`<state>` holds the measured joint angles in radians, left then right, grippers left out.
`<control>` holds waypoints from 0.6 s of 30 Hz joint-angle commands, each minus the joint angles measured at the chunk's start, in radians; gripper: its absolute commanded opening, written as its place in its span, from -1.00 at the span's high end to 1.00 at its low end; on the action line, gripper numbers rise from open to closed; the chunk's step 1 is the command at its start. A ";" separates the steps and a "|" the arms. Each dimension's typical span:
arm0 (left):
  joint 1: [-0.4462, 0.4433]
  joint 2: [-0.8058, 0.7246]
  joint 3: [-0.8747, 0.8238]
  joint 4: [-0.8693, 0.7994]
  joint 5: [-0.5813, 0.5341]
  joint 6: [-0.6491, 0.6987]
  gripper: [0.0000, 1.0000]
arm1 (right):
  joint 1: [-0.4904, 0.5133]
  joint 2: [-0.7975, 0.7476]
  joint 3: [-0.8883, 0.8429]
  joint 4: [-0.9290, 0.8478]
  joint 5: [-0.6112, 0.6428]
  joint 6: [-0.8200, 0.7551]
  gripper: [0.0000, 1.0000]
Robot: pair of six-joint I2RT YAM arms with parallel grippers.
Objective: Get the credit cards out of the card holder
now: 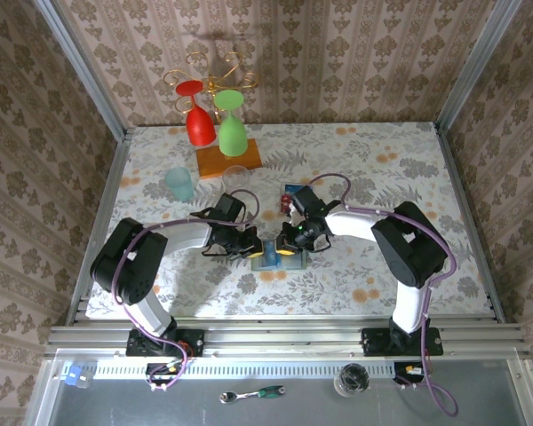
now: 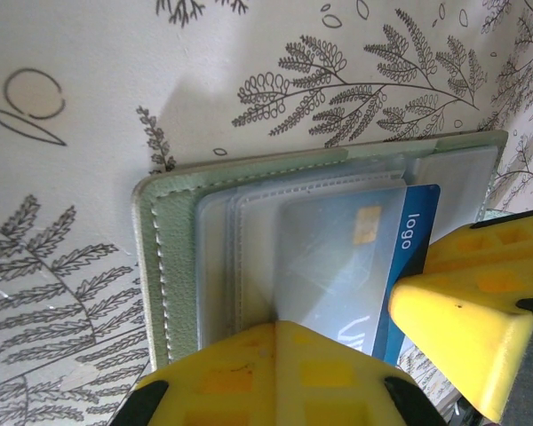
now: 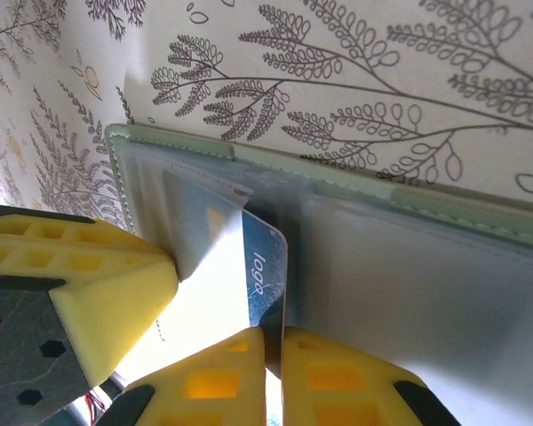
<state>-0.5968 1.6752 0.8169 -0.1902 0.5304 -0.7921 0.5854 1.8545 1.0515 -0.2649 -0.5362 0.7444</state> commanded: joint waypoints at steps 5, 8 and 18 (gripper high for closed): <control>-0.008 0.014 0.003 -0.050 -0.011 0.008 1.00 | -0.039 -0.080 -0.027 -0.090 0.035 -0.050 0.83; -0.008 0.011 0.007 -0.049 -0.008 0.008 1.00 | -0.047 -0.105 -0.017 -0.142 0.058 -0.081 0.85; -0.007 -0.006 0.007 -0.029 0.010 -0.006 1.00 | -0.047 -0.148 0.031 -0.241 0.095 -0.120 0.88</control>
<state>-0.5968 1.6752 0.8169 -0.1898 0.5354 -0.7921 0.5411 1.7382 1.0519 -0.4316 -0.4808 0.6510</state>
